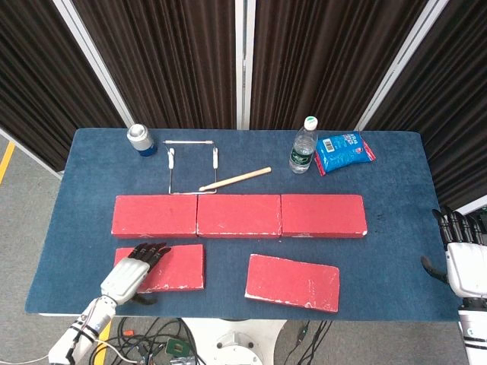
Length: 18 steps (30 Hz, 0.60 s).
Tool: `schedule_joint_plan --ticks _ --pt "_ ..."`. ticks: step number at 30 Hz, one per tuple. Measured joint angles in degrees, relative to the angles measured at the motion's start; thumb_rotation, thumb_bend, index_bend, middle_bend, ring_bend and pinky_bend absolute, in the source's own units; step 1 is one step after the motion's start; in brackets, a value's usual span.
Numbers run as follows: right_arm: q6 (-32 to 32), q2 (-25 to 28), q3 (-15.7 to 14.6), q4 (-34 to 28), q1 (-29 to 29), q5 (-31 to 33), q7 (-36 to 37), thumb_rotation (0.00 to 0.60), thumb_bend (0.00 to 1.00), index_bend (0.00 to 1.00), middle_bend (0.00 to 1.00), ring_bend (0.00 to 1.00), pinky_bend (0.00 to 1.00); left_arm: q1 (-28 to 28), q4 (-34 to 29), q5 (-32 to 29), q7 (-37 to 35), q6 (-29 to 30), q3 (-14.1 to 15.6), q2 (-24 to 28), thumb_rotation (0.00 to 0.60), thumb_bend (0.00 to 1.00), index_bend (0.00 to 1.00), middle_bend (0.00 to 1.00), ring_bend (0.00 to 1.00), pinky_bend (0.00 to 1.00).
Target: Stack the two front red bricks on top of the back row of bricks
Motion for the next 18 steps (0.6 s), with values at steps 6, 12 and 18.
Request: schedule_joint_plan --ticks 6,12,18 --pt "-0.3 -0.1 0.0 0.6 0.1 0.0 0.6 0.600 0.18 0.00 0.00 0.00 0.00 -1.9 0.3 -3.0 0.3 -1.3 -1.2 -1.5 0.600 0.00 0.01 0.00 0.00 0.02" --pt "-0.5 -0.1 -0.2 1.5 0.1 0.1 1.8 0.600 0.18 0.00 0.00 0.00 0.00 -2.9 -0.1 -7.2 2.3 -1.5 -2.1 -2.7 0.600 0.00 0.01 0.00 0.00 0.02" --pt "-0.8 -0.2 -0.2 2.4 0.0 0.4 2.6 0.600 0.18 0.00 0.00 0.00 0.00 -4.6 -1.1 -11.6 6.3 -1.6 -2.7 -3.6 0.600 0.00 0.01 0.00 0.00 0.02"
